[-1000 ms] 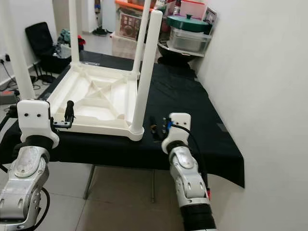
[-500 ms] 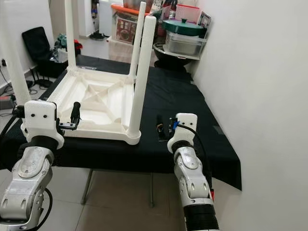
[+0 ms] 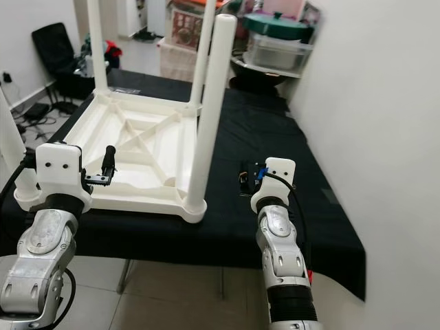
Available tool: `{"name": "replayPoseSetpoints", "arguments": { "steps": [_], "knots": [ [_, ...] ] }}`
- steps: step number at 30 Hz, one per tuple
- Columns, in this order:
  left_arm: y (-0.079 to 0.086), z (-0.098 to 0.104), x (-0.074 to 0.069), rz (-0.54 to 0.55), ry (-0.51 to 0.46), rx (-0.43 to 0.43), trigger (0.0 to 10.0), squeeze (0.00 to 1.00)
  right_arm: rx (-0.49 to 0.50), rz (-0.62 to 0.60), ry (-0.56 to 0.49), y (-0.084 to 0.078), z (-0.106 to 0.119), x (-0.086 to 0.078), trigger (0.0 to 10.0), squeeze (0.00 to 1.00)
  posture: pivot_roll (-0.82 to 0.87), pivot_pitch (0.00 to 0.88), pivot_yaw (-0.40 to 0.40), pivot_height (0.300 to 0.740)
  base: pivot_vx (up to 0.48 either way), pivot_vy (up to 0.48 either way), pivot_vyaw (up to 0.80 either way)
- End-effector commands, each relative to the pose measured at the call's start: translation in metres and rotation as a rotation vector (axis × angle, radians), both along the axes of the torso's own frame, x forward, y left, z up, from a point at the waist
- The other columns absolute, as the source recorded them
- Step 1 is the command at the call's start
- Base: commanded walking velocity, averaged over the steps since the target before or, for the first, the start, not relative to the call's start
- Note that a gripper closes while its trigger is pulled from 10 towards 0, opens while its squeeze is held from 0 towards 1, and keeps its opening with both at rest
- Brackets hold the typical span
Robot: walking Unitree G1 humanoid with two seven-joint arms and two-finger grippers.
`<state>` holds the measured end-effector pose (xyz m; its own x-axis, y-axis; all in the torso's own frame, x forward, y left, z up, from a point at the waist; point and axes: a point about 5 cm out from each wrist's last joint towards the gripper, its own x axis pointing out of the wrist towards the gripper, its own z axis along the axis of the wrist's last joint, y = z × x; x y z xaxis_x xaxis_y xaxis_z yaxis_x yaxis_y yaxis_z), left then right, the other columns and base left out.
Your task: Building children table
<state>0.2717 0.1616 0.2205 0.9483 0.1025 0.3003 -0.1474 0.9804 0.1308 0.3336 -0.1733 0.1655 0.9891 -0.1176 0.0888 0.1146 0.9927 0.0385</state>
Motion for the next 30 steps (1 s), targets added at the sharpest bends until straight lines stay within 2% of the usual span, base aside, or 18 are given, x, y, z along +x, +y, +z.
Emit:
{"name": "replayPoseSetpoints", "arguments": {
  "steps": [1,13,17,19,20,21,22,23,24,25,28,29,30],
  "knots": [
    [-0.003,-0.002,0.000,-0.012,0.008,0.007,10.0,0.00,0.004,-0.024,-0.011,-0.005,0.001,0.000,10.0,0.00,0.12,0.015,-0.167,0.740,0.360,0.000,0.00],
    [-0.010,-0.006,-0.001,-0.040,0.025,-0.005,10.0,0.00,0.015,-0.041,-0.030,-0.008,0.009,0.003,10.0,0.00,0.12,0.001,-0.166,0.740,0.000,0.000,0.00],
    [-0.014,-0.007,-0.001,-0.058,0.033,-0.018,10.0,0.00,0.020,-0.082,-0.011,-0.016,0.007,0.004,10.0,0.00,0.12,0.000,-0.166,0.740,0.000,0.000,0.00],
    [-0.018,-0.012,-0.003,-0.078,0.053,-0.025,10.0,0.00,0.035,-0.142,0.023,-0.028,0.001,0.004,10.0,0.00,0.12,0.000,-0.168,0.740,0.000,0.000,0.00],
    [-0.018,-0.012,-0.003,-0.078,0.053,-0.025,10.0,0.00,0.035,-0.142,0.023,-0.028,0.001,0.004,10.0,0.00,0.12,0.000,-0.168,0.740,0.000,0.000,0.00],
    [-0.024,-0.020,-0.004,-0.119,0.090,-0.036,10.0,0.00,0.055,-0.194,0.055,-0.042,-0.004,0.004,10.0,0.00,0.12,0.000,-0.165,0.740,0.000,0.000,0.00],
    [-0.024,-0.020,-0.004,-0.119,0.090,-0.036,10.0,0.00,0.055,-0.194,0.055,-0.042,-0.004,0.004,10.0,0.00,0.12,0.000,-0.165,0.740,0.000,0.000,0.00],
    [-0.027,-0.024,-0.005,-0.142,0.109,-0.040,10.0,0.00,0.095,-0.188,0.050,-0.045,-0.004,0.005,10.0,0.00,0.12,0.002,-0.165,0.740,0.000,0.000,0.00],
    [-0.027,-0.024,-0.005,-0.142,0.109,-0.040,10.0,0.00,0.095,-0.188,0.050,-0.045,-0.004,0.005,10.0,0.00,0.12,0.002,-0.165,0.740,0.000,0.000,0.00],
    [-0.030,-0.027,-0.006,-0.163,0.124,-0.045,10.0,0.00,0.156,-0.166,0.035,-0.047,-0.002,0.005,10.0,0.00,0.12,0.001,-0.165,0.740,0.000,0.000,0.00],
    [-0.039,-0.040,-0.012,-0.231,0.176,-0.060,10.0,0.00,0.311,-0.017,-0.031,-0.048,0.006,0.006,10.0,0.00,0.12,0.005,-0.163,0.740,0.000,0.000,0.00],
    [-0.039,-0.040,-0.012,-0.231,0.176,-0.060,10.0,0.00,0.311,-0.017,-0.031,-0.048,0.006,0.006,10.0,0.00,0.12,0.005,-0.163,0.740,0.000,0.000,0.00],
    [-0.043,-0.049,-0.015,-0.269,0.217,-0.062,10.0,0.00,0.385,0.108,-0.056,-0.045,0.010,0.004,10.0,0.00,0.12,0.010,-0.160,0.740,0.000,0.000,0.00]
  ]
}}
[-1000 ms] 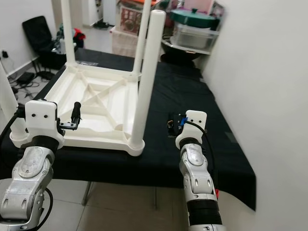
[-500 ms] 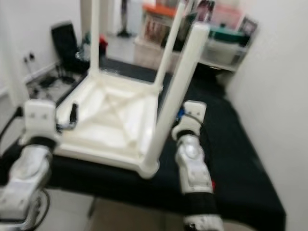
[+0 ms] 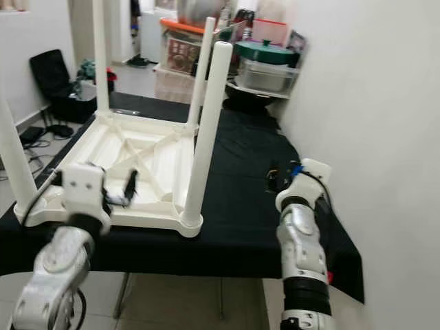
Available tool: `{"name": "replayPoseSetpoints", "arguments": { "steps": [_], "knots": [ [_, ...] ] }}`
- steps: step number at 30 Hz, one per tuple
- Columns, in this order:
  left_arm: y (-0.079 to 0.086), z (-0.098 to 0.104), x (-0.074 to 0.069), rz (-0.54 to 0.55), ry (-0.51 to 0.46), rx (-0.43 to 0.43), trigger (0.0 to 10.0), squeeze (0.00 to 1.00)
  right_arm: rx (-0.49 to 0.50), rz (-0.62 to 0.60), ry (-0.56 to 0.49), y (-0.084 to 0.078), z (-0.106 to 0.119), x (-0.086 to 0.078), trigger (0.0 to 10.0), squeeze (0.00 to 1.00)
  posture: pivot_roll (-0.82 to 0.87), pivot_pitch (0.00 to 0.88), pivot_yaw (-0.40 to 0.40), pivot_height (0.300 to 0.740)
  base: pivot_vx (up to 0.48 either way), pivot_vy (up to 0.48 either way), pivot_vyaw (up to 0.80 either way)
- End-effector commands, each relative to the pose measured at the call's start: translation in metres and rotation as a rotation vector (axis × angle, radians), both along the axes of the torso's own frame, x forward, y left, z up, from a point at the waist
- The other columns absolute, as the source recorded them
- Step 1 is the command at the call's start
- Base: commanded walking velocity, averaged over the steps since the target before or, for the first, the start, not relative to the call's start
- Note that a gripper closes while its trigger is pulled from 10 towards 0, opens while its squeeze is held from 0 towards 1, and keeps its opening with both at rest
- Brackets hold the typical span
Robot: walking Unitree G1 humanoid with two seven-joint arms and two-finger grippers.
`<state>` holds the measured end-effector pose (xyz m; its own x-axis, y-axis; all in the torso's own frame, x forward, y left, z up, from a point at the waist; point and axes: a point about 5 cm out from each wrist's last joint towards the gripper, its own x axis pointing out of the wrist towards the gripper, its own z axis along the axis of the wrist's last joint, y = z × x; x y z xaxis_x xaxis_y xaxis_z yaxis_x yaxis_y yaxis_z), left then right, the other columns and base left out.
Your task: Building children table
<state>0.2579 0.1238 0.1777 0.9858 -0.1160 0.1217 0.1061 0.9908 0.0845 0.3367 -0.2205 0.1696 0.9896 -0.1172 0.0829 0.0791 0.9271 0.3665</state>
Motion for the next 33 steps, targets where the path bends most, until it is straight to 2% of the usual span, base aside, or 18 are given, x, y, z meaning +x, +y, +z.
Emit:
{"name": "replayPoseSetpoints", "arguments": {
  "steps": [1,2,3,5,7,9,11,15,16,18,19,21,22,26,28,29,31,33],
  "knots": [
    [-0.008,-0.015,-0.005,-0.062,0.071,-0.015,10.0,0.00,0.103,0.217,-0.074,0.007,0.011,-0.004,10.0,0.00,0.12,0.011,-0.159,0.740,0.000,0.000,0.00],
    [-0.009,-0.021,-0.008,-0.080,0.096,-0.018,10.0,0.00,0.134,0.313,-0.102,0.011,0.015,-0.008,10.0,0.00,0.12,0.015,-0.156,0.740,0.000,0.000,0.00],
    [-0.009,-0.021,-0.008,-0.080,0.096,-0.018,10.0,0.00,0.134,0.313,-0.102,0.011,0.015,-0.008,10.0,0.00,0.12,0.015,-0.156,0.740,0.000,0.000,0.00],
    [-0.011,-0.033,-0.013,-0.121,0.139,-0.017,10.0,0.00,0.094,0.428,-0.121,0.020,0.019,-0.014,10.0,0.00,0.11,0.024,-0.153,0.740,0.000,0.000,0.00],
    [-0.012,-0.035,-0.014,-0.130,0.152,-0.023,10.0,0.00,0.070,0.445,-0.123,0.022,0.020,-0.015,10.0,0.00,0.11,0.024,-0.153,0.740,0.000,0.000,0.00],
    [-0.015,-0.037,-0.018,-0.134,0.150,-0.025,10.0,0.00,0.048,0.496,-0.134,0.039,0.024,-0.016,10.0,0.00,0.11,0.033,-0.156,0.740,0.000,0.000,0.00],
    [-0.015,-0.037,-0.019,-0.133,0.149,-0.028,10.0,0.00,0.041,0.497,-0.136,0.042,0.025,-0.016,10.0,0.00,0.10,0.039,-0.159,0.740,0.000,0.000,0.00],
    [-0.015,-0.035,-0.020,-0.124,0.144,-0.028,10.0,0.00,0.009,0.403,-0.124,0.041,0.024,-0.011,10.0,0.00,0.10,0.047,-0.160,0.740,0.000,0.000,0.00],
    [-0.015,-0.033,-0.020,-0.122,0.135,-0.028,10.0,0.00,-0.029,0.334,-0.117,0.037,0.023,-0.008,10.0,0.00,0.10,0.050,-0.160,0.740,0.000,0.000,0.00],
    [-0.015,-0.033,-0.020,-0.122,0.135,-0.028,10.0,0.00,-0.029,0.334,-0.117,0.037,0.023,-0.008,10.0,0.00,0.10,0.050,-0.160,0.740,0.000,0.000,0.00],
    [-0.013,-0.027,-0.018,-0.105,0.111,-0.027,10.0,0.00,-0.101,0.192,-0.100,0.027,0.025,-0.004,10.0,0.00,0.10,0.054,-0.161,0.740,0.000,0.000,0.00],
    [-0.013,-0.027,-0.018,-0.105,0.111,-0.027,10.0,0.00,-0.101,0.192,-0.100,0.027,0.025,-0.004,10.0,0.00,0.10,0.054,-0.161,0.740,0.000,0.000,0.00],
    [-0.009,-0.015,-0.013,-0.065,0.059,-0.024,10.0,0.00,-0.156,0.114,-0.075,0.022,0.026,-0.002,10.0,0.00,0.10,0.061,-0.164,0.740,0.000,0.000,-0.80],
    [-0.005,-0.005,-0.009,-0.032,0.016,-0.023,10.0,0.00,-0.170,0.113,-0.061,0.024,0.025,-0.002,10.0,0.00,0.10,0.056,-0.163,0.740,0.000,0.000,-0.80],
    [0.001,0.004,-0.006,0.013,-0.021,-0.026,10.0,0.00,-0.216,0.101,-0.053,0.029,0.023,-0.005,10.0,0.00,0.10,0.061,-0.159,0.740,0.000,0.000,-0.80],
    [0.005,0.010,-0.004,0.038,-0.043,-0.027,10.0,0.00,-0.236,0.118,-0.050,0.037,0.019,-0.008,10.0,0.00,0.10,0.065,-0.158,0.740,0.000,0.000,-0.80],
    [0.006,0.011,-0.003,0.041,-0.047,-0.026,10.0,0.00,-0.231,0.135,-0.049,0.041,0.017,-0.010,10.0,0.00,0.10,0.064,-0.157,0.740,0.000,0.000,-0.80],
    [0.010,0.015,-0.002,0.068,-0.062,-0.023,10.0,0.00,-0.277,0.176,-0.042,0.055,0.012,-0.014,10.0,0.00,0.09,0.070,-0.151,0.740,0.000,0.000,0.00]
  ]
}}
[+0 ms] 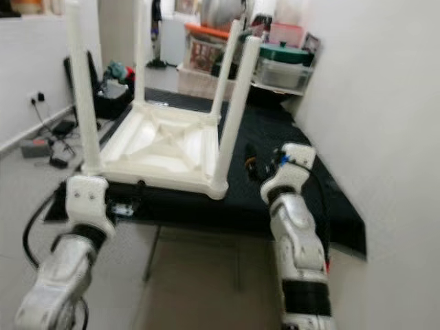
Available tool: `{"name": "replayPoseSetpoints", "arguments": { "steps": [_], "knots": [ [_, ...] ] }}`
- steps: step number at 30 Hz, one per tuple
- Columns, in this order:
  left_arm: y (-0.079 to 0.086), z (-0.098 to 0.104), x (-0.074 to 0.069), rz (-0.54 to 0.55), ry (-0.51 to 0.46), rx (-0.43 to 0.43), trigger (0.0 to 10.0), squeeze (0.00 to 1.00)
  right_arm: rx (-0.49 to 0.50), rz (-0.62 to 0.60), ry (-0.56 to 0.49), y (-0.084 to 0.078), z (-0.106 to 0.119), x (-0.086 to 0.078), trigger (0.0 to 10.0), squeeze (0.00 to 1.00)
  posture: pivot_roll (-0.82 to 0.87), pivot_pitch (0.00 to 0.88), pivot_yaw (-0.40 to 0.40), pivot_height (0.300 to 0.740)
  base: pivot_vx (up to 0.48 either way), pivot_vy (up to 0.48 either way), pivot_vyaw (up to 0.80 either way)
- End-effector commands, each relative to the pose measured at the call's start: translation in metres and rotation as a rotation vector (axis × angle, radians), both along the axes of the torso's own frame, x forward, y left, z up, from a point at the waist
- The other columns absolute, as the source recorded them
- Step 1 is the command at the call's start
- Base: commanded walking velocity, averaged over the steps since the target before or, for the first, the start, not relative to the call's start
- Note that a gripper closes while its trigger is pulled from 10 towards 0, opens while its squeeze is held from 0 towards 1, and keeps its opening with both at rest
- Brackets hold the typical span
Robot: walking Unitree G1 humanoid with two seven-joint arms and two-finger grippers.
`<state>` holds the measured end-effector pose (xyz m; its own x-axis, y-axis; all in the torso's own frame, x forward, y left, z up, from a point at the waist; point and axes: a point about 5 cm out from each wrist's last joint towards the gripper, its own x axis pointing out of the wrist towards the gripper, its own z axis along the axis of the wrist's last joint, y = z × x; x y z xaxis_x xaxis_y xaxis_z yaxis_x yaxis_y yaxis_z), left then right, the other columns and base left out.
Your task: Building children table
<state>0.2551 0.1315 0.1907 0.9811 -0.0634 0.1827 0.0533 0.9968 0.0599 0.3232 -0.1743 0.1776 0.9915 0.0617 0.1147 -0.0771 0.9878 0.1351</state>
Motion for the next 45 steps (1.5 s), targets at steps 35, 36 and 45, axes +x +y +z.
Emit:
{"name": "replayPoseSetpoints", "arguments": {
  "steps": [35,36,45],
  "knots": [
    [-0.001,-0.029,-0.022,0.014,0.132,0.031,10.0,0.00,-0.160,0.040,0.021,0.019,-0.009,-0.032,10.0,0.00,0.10,0.075,-0.145,0.740,0.000,0.000,0.16],
    [-0.001,-0.025,-0.020,0.020,0.119,0.029,10.0,0.00,-0.150,0.017,0.021,0.016,-0.007,-0.030,10.0,0.00,0.10,0.070,-0.148,0.740,0.000,0.000,0.00],
    [0.011,-0.009,-0.014,0.087,0.041,0.039,10.0,0.00,-0.126,-0.021,-0.025,0.010,0.009,-0.017,10.0,0.00,0.11,0.042,-0.156,0.740,0.028,0.000,0.00]
  ]
}}
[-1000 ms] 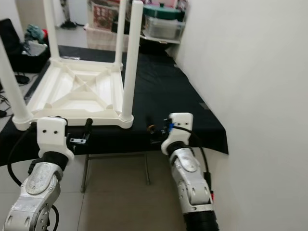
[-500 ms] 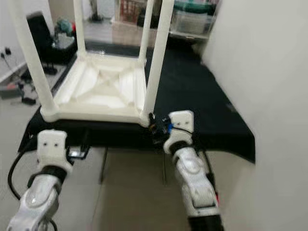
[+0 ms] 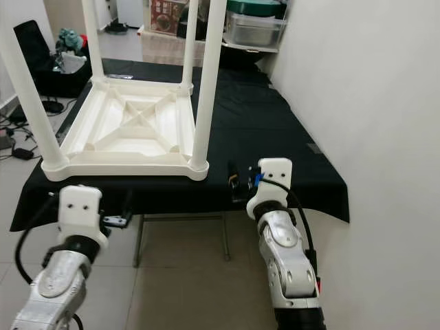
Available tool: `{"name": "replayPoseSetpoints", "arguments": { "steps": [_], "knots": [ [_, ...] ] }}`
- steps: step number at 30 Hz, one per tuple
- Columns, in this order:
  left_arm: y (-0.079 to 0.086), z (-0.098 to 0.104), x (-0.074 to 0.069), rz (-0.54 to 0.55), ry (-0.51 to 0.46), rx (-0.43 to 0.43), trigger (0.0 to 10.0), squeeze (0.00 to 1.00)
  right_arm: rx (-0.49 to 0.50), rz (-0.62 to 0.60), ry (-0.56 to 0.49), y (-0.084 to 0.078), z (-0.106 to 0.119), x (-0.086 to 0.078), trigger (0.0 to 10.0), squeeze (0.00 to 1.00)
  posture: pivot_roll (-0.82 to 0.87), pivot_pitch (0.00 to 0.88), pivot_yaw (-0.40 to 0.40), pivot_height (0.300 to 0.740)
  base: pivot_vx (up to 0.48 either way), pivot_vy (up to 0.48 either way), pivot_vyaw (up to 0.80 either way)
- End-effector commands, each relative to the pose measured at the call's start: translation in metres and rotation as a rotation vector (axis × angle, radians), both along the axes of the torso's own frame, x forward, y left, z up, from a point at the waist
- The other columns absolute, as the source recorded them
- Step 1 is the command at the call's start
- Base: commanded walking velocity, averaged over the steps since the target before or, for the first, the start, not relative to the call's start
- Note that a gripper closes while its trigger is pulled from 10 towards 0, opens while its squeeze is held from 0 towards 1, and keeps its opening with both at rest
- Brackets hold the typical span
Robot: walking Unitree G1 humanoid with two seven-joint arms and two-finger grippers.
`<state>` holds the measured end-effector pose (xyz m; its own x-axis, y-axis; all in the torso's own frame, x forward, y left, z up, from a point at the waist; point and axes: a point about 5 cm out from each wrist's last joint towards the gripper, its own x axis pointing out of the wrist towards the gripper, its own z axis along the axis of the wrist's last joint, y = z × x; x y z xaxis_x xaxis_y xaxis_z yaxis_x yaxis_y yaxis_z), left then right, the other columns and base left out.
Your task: Building children table
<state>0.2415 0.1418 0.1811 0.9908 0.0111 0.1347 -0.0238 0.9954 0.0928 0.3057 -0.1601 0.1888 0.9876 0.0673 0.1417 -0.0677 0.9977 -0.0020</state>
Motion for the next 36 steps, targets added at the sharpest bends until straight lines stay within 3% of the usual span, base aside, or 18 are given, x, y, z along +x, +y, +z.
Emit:
{"name": "replayPoseSetpoints", "arguments": {
  "steps": [1,23,36],
  "knots": [
    [0.001,0.001,0.000,0.005,-0.006,0.006,10.0,0.00,0.010,-0.010,0.010,-0.004,-0.002,0.001,10.0,0.00,0.11,0.042,-0.156,0.740,0.251,0.000,0.00],
    [0.003,0.001,0.001,0.017,-0.007,0.028,10.0,0.00,0.026,-0.032,0.001,-0.006,0.004,0.005,10.0,0.00,0.11,0.037,-0.161,0.740,0.316,0.000,0.00],
    [0.003,0.003,0.001,0.029,0.000,0.027,10.0,0.00,0.053,-0.150,-0.012,-0.025,0.012,0.013,10.0,0.00,0.12,0.045,-0.162,0.740,0.101,0.000,0.00]
  ]
}}
